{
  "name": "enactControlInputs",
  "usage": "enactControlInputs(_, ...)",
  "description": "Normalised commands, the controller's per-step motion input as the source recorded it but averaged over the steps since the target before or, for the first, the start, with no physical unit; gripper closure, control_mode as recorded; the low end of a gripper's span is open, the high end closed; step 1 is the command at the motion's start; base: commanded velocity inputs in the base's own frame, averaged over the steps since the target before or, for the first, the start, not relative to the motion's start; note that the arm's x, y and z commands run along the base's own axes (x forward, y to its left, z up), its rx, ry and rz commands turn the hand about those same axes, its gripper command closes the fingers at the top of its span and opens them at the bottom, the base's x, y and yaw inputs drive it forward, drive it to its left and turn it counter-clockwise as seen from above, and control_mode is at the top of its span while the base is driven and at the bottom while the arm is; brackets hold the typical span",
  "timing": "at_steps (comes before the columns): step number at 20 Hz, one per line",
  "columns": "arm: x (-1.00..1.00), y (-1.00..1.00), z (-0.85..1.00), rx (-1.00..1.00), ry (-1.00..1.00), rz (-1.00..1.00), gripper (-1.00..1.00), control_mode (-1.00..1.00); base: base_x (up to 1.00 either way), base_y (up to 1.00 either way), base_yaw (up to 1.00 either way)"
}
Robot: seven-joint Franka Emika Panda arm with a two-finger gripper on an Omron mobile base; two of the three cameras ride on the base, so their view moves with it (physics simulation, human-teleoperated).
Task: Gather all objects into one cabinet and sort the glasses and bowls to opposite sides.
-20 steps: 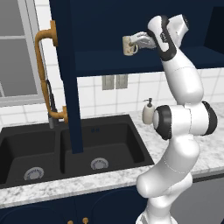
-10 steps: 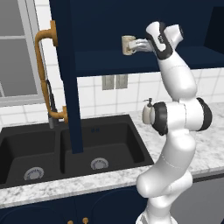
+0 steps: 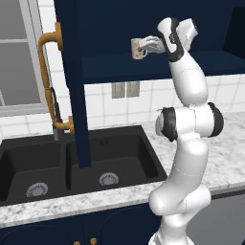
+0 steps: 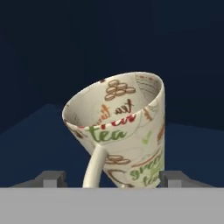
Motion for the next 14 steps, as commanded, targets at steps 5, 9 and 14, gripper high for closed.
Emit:
enactControlInputs(5,-0.17,-0.01,0.0,0.0,-0.05,0.0,1.0,-1.0,0.0,0.0,0.0)
enactControlInputs(9,-0.16,0.0,0.0,0.0,-0.06,0.0,1.0,-1.0,0.0,0.0,0.0)
enactControlInputs(14,-0.12,0.11,0.0,0.0,-0.07,0.0,1.0,-1.0,0.0,0.0,0.0)
